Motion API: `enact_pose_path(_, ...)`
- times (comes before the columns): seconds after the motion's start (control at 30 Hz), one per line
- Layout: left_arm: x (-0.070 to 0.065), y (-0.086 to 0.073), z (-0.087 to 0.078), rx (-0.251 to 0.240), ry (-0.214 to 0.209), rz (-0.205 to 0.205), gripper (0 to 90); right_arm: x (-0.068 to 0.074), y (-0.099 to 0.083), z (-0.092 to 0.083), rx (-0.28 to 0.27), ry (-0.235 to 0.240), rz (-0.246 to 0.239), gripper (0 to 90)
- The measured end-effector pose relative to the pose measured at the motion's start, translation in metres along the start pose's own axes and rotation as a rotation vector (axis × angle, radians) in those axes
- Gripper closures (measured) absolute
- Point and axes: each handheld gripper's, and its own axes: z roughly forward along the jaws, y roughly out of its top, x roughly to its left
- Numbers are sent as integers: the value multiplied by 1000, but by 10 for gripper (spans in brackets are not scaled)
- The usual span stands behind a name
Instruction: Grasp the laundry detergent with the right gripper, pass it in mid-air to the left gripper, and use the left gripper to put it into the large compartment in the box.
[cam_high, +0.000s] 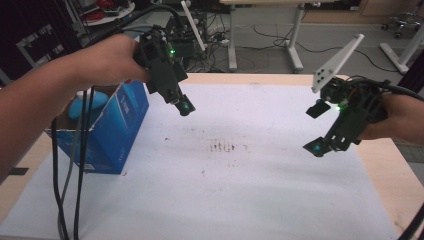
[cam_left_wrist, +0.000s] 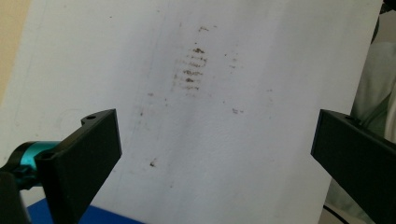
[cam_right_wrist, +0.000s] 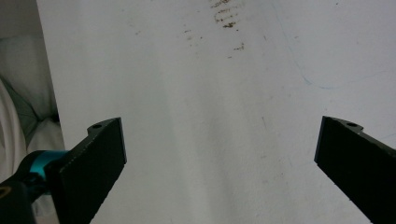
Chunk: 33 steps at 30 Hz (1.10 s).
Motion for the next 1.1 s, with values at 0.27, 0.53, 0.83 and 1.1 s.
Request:
enact_pose_path(0.27, -5, 3, 14, -4, -18, 8, 17, 2, 2, -3, 24, -7, -8, 14)
enact_pose_path(0.53, -9, 6, 25, 4, -31, 19, 17, 4, 2, -3, 32, -10, -11, 14)
enact_pose_path(0.83, -12, 8, 38, 17, -53, 28, 17, 5, 2, -1, 44, -9, -13, 14)
enact_pose_path(1.1, -11, 7, 40, 21, -59, 28, 17, 5, 1, 1, 46, -6, -9, 14)
